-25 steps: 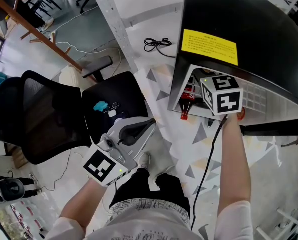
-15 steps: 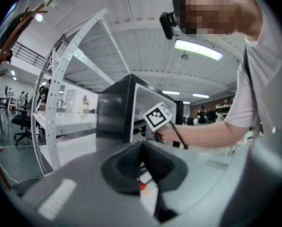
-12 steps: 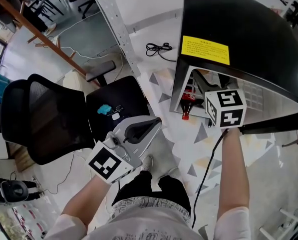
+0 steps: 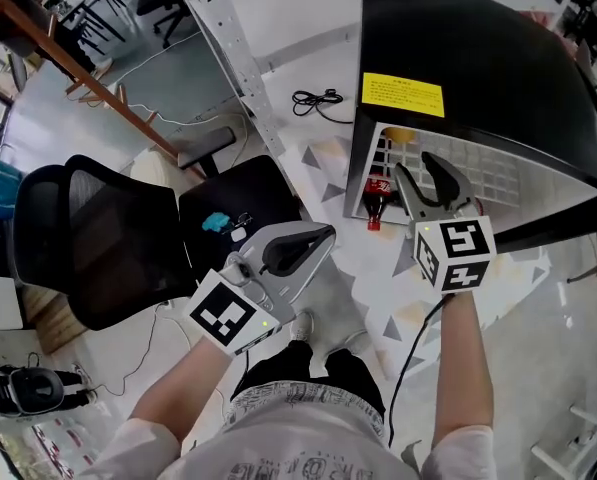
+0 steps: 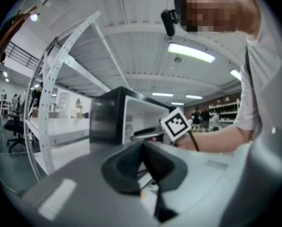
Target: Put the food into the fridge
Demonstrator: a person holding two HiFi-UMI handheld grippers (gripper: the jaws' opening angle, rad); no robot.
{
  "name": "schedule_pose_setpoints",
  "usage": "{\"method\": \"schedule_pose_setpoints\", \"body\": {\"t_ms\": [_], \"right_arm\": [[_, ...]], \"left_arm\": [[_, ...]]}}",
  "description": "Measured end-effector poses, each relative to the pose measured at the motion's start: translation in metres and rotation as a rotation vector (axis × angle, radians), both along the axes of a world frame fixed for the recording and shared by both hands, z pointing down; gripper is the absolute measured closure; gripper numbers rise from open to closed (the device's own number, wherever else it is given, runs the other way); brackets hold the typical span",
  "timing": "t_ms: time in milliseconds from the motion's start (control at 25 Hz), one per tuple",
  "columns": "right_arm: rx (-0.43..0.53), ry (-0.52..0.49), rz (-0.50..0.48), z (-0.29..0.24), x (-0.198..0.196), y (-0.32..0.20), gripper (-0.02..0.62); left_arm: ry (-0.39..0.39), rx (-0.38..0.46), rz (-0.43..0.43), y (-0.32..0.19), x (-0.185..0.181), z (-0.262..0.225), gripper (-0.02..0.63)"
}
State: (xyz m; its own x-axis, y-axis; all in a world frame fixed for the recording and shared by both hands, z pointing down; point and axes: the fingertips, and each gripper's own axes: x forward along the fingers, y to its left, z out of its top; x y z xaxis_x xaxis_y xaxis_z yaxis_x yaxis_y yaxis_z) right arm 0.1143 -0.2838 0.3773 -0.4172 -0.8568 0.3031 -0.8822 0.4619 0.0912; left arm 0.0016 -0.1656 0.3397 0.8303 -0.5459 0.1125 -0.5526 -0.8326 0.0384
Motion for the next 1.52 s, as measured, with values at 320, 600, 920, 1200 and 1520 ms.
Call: {"method": "schedule_pose_setpoints", "body": {"t_ms": [320, 600, 920, 1200, 1520], "right_arm": [[0.029, 0.004, 0.043, -0.013, 0.001, 0.050, 0.499], [0.052, -0.008, 0.073, -0.026, -0.002, 0.087, 0.558], [0.043, -0.037, 0.108, -0.026, -0.005, 0.123, 0.583], [0.034, -0.062, 0.132, -0.027, -0.006, 0.146, 0.592], [0.046, -0.095, 0.155, -0.034, -0.003, 0.157, 0.592]], "left_arm": [[-0.021, 0.004, 0.045, 0.013, -0.007, -0.001, 0.600], [-0.026, 0.008, 0.072, 0.022, -0.015, -0.005, 0.600], [-0.030, 0.016, 0.101, 0.034, -0.021, -0.006, 0.600], [-0.024, 0.013, 0.123, 0.040, -0.022, -0.005, 0.600], [-0.027, 0.022, 0.145, 0.045, -0.018, -0.012, 0.600]]}}
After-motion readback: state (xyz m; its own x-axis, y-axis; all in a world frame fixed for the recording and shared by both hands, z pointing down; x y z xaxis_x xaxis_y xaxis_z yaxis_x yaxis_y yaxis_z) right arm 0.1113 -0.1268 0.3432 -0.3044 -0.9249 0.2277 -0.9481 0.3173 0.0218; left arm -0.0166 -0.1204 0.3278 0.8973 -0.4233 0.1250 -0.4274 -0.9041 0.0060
